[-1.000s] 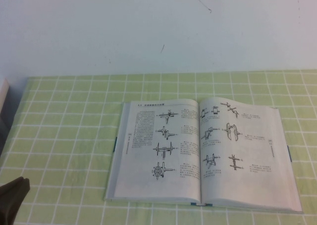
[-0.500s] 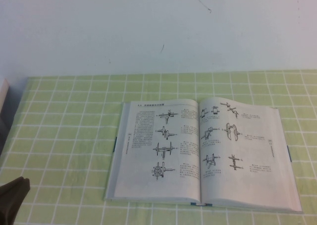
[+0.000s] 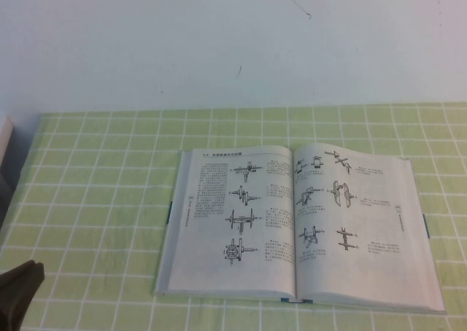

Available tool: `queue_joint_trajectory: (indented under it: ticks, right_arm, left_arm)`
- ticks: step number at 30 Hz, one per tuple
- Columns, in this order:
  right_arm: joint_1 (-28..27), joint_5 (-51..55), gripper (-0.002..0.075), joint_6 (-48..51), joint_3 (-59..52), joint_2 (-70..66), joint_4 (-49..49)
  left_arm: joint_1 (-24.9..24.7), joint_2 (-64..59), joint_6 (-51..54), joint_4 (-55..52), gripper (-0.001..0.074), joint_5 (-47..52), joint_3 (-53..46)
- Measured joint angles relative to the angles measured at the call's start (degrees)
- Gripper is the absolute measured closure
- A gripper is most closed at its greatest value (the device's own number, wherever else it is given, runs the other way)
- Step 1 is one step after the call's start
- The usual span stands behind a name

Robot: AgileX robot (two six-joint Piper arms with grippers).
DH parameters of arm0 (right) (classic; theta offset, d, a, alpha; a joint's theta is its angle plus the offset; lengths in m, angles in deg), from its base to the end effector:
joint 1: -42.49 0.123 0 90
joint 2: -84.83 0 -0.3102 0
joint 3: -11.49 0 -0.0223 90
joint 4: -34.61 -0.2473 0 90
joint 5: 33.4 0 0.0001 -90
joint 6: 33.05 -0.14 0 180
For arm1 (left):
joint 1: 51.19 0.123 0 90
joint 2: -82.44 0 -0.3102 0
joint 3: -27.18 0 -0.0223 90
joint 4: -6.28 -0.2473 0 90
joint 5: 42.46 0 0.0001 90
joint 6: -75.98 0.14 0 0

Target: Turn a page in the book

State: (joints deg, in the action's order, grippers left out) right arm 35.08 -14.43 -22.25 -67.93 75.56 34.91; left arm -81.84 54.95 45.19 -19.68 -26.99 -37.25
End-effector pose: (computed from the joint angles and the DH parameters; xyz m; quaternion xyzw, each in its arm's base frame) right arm 0.0733 -0.0098 0.1584 -0.0254 0.8069 -0.0955 0.5824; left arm 0.0999 -0.0402 0.2420 0.1380 0.7855 -0.1430 0.5861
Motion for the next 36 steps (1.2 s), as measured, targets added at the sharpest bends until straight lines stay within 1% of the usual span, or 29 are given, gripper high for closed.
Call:
queue_joint_trajectory:
  ticks: [7,9,12,13,16,18,21,24,28,31,36]
  right_arm:
    - [0.0,0.0,0.0728,0.0,0.0,0.0,0.0]
    - [0.0,0.0,0.0728,0.0,0.0,0.0,0.0]
    - [0.0,0.0,0.0728,0.0,0.0,0.0,0.0]
    - [0.0,0.0,0.0728,0.0,0.0,0.0,0.0]
    - [0.0,0.0,0.0728,0.0,0.0,0.1,0.0]
    - [0.0,0.0,0.0728,0.0,0.0,0.1,0.0]
    - [0.0,0.0,0.0728,0.0,0.0,0.1,0.0]
    - [0.0,0.0,0.0728,0.0,0.0,0.1,0.0]
    - [0.0,0.0,0.0728,-0.09,0.0,0.1,0.0]
    - [0.0,0.0,0.0728,-0.09,0.0,0.1,0.0]
    - [0.0,0.0,0.0728,-0.09,0.0,0.1,0.0]
  left_arm:
    - [0.0,0.0,0.0,-0.88,0.0738,0.0,-0.68]
    - [0.25,0.0,1.43,1.73,0.0738,0.0,-2.19]
    - [2.32,0.0,7.37,10.25,0.0738,-1.05,-6.09]
    - [3.56,0.0,10.25,12.98,0.0738,-2.21,-7.93]
    - [7.8,0.08,17.53,16.65,0.0738,-7.76,-13.12]
    - [11.37,0.34,19.51,17.52,0.0738,-10.75,-14.69]
    - [16.76,2.36,20.88,18.84,0.0738,-11.43,-14.68]
    - [22.25,5.57,20.88,20.2,0.0738,-9.93,-14.68]
    - [29.17,12.03,20.88,22.64,0.0738,-3.86,-14.68]
    - [32.95,16.85,21.37,24.33,0.0738,1.22,-14.68]
    - [38.96,20.72,27.9,26.95,0.0738,2.21,-14.68]
